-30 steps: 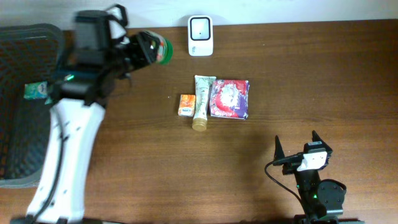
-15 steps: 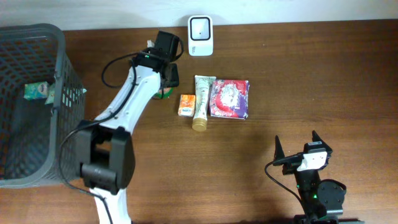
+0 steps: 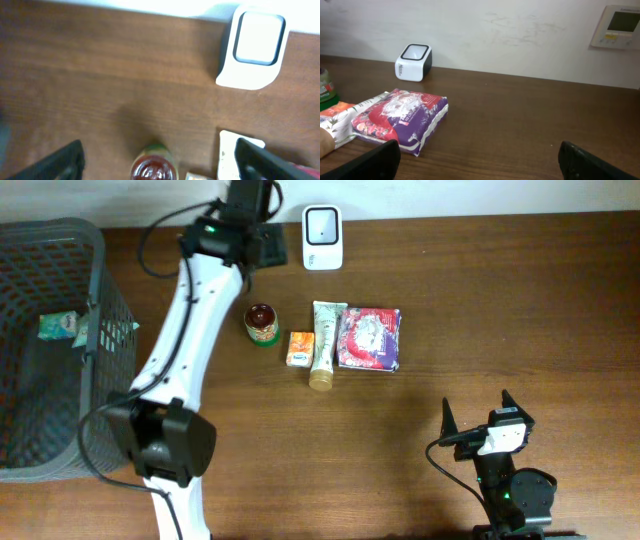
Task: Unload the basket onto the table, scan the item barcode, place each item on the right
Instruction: 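Carry the green-lidded jar past the scanner and set it down, then release the jar and lift the left gripper away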
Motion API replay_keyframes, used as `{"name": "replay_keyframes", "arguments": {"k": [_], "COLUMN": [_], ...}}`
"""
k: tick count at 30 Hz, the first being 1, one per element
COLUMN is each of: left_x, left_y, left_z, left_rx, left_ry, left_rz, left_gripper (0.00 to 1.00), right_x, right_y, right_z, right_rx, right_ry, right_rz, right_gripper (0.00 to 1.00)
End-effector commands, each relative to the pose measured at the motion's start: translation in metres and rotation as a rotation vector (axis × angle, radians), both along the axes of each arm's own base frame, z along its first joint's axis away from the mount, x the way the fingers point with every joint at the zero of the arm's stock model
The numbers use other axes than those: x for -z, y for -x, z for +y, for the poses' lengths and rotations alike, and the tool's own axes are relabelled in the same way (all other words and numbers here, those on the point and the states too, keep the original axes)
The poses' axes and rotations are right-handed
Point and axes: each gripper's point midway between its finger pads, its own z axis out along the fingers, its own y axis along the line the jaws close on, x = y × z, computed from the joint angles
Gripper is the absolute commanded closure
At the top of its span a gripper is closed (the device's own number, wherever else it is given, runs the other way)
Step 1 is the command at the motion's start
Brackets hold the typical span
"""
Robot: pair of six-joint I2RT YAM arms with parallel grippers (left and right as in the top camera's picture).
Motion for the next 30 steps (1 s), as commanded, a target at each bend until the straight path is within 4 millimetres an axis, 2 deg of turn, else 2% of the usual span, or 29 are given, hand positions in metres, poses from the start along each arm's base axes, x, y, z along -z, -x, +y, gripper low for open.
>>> {"name": "replay_keyframes", "arguments": {"k": [1, 2, 3, 4, 5, 9, 10, 11, 12, 13, 16, 20, 23, 27, 30], "left_x": [-0.060, -0.063, -0.065, -0.065, -0.063, -0.057, -0.055, -0.053, -0.050, -0.048, -0.038, -0.032, -0.029, -0.024, -0.023], "left_y": [0.017, 0.021, 0.026, 0.029, 0.032, 0.038, 0.040, 0.043, 0.047, 0.050, 0.071, 0.091, 0.115, 0.141, 0.152], "left_z": [0.019, 0.021, 0.024, 0.025, 0.026, 0.013, 0.008, 0.005, 0.002, -0.001, -0.019, -0.035, -0.049, -0.052, -0.052], "left_rx": [-0.019, -0.020, -0.022, -0.022, -0.023, 0.026, 0.045, 0.058, 0.071, 0.083, 0.149, 0.203, 0.246, 0.249, 0.250], "left_ry": [0.002, 0.004, 0.004, 0.001, -0.002, 0.055, 0.078, 0.093, 0.108, 0.122, 0.213, 0.299, 0.387, 0.428, 0.437], "left_rz": [-0.073, -0.069, -0.061, -0.052, -0.039, 0.003, 0.016, 0.031, 0.051, 0.071, 0.173, 0.262, 0.364, 0.479, 0.525], "left_gripper": [1.00, 1.00, 0.77, 0.41, 1.00, 1.00, 0.59, 0.46, 0.85, 1.00, 1.00, 1.00, 1.00, 1.00, 1.00], "right_x": [0.003, 0.003, 0.003, 0.004, 0.003, 0.003, 0.004, 0.003, 0.004, 0.003, 0.003, 0.003, 0.003, 0.003, 0.003], "right_y": [0.000, 0.000, 0.000, 0.000, 0.000, 0.000, 0.000, 0.000, 0.000, 0.000, 0.000, 0.000, 0.000, 0.000, 0.000], "right_z": [-0.002, -0.002, -0.002, -0.002, -0.002, -0.002, -0.002, -0.002, -0.002, -0.002, -0.002, -0.002, -0.002, -0.002, -0.002], "right_rx": [0.007, 0.007, 0.007, 0.007, 0.007, 0.007, 0.007, 0.007, 0.007, 0.007, 0.007, 0.008, 0.008, 0.007, 0.007], "right_ry": [-0.004, -0.004, -0.004, -0.004, -0.004, -0.004, -0.004, -0.004, -0.004, -0.004, -0.004, -0.004, -0.004, -0.004, -0.004], "right_rz": [0.005, 0.005, 0.005, 0.005, 0.005, 0.005, 0.005, 0.005, 0.005, 0.005, 0.005, 0.005, 0.005, 0.005, 0.005], "right_gripper": [0.01, 0.01, 0.01, 0.01, 0.01, 0.01, 0.01, 0.01, 0.01, 0.01, 0.01, 0.01, 0.01, 0.01, 0.01]}}
